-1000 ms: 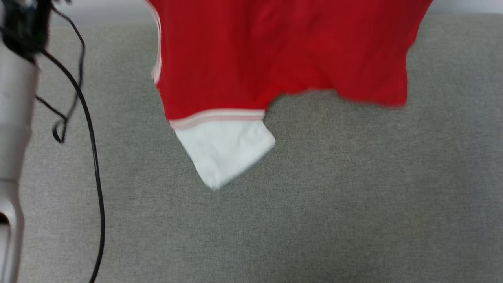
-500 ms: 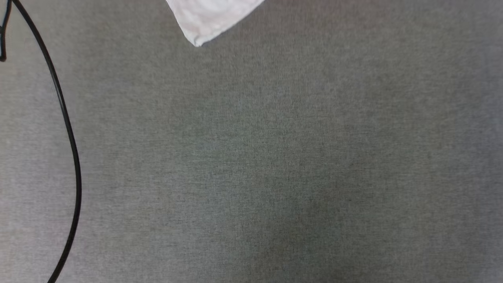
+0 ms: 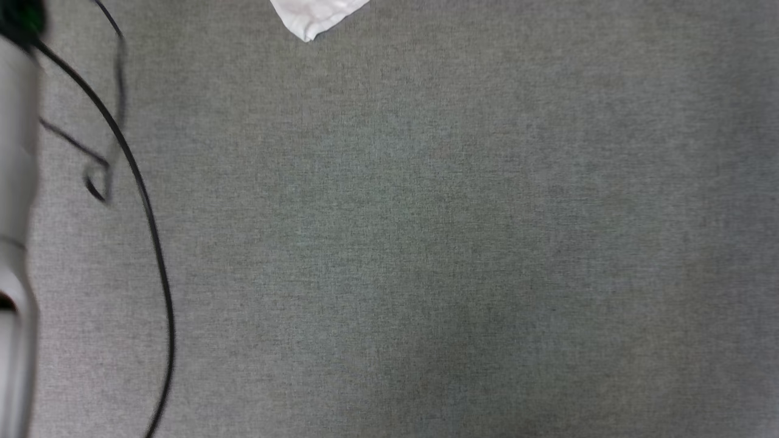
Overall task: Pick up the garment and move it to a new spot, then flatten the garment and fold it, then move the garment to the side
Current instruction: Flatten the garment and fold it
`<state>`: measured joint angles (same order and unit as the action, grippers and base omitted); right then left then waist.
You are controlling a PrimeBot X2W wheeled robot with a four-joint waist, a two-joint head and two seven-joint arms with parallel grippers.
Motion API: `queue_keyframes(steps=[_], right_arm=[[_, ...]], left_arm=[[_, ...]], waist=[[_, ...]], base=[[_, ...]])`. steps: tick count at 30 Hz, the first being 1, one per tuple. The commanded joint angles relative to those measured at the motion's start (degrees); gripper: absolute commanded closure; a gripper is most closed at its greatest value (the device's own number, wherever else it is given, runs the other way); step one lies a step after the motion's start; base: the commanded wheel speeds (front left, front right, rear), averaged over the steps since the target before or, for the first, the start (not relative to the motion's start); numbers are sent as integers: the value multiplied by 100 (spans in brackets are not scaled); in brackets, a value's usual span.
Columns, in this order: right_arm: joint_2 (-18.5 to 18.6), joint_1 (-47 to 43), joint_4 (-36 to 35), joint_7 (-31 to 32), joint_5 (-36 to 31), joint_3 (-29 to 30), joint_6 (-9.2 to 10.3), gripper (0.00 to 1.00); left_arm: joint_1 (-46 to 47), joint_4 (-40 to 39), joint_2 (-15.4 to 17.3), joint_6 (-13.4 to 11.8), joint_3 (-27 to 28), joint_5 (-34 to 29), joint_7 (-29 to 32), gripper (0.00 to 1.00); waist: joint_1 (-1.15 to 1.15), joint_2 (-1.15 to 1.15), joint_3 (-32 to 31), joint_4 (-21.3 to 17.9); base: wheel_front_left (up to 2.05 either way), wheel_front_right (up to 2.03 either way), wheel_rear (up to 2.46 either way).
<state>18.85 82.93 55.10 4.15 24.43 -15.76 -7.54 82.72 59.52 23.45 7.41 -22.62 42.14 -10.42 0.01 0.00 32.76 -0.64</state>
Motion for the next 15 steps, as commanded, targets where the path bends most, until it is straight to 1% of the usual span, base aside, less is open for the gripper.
queue_keyframes(steps=[1,7,9,15], right_arm=[[31,-333,-61,-115,131,-103,10,100],[-13,-1890,-338,-550,607,-518,10,100],[2,-2388,-449,-662,705,-636,10,100],[133,-3775,-765,-868,1018,-732,10,100]], left_arm=[[-369,-81,32,7,-55,133,-57,100],[-2010,-584,180,4,-264,680,-264,100],[-2545,-747,281,4,-273,775,-350,100],[-4169,-1248,311,-16,-147,944,-460,100]], waist=[[-1,0,-103,-22],[-1,0,-627,-58],[-1,0,-831,-77],[-1,0,-1516,-69]], base=[[0,0,0],[0,0,0],[0,0,0],[0,0,0]])
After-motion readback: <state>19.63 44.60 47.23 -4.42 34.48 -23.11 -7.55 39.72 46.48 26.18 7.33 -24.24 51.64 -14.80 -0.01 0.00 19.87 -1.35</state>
